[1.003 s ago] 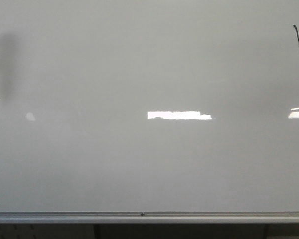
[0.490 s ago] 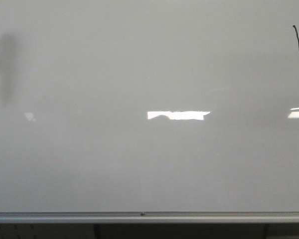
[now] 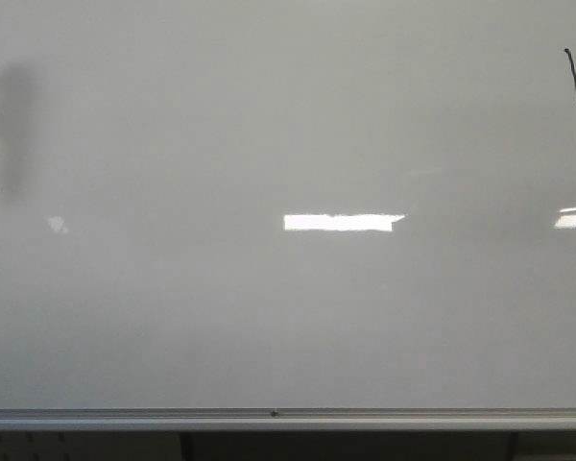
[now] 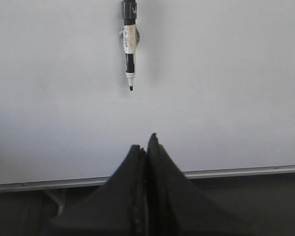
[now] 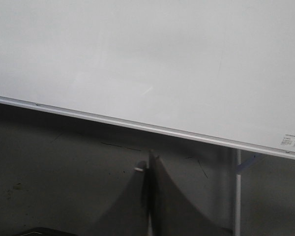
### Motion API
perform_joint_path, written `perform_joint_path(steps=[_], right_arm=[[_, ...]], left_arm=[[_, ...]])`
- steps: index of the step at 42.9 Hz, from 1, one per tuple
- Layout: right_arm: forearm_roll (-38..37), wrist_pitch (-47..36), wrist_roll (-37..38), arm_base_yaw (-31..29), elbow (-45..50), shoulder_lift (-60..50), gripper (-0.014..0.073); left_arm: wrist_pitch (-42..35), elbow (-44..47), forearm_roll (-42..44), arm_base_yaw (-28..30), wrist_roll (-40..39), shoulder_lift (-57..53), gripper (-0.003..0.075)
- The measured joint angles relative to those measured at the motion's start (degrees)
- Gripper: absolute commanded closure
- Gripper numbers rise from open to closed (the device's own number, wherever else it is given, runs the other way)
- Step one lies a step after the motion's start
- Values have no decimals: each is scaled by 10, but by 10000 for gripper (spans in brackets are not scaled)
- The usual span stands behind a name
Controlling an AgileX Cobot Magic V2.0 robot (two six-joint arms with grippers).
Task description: Write number 1 on whiteboard
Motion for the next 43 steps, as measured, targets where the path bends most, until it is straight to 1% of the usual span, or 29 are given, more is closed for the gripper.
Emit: perform_joint_path(steps=[18, 26, 31, 42, 43], right_arm=[[0, 0, 0, 0, 0, 0, 690], [0, 0, 0, 0, 0, 0, 690], [0, 0, 0, 0, 0, 0, 690], [0, 0, 1, 0, 0, 0, 690], [0, 0, 1, 0, 0, 0, 690]], left_arm=[[1, 0, -1, 0, 0, -1, 741], [-10, 12, 7, 0, 0, -42, 741], [-59, 55, 15, 2, 0, -88, 741], [-259, 251, 16, 4, 0, -210, 741], [-268, 267, 16, 4, 0, -219, 741]])
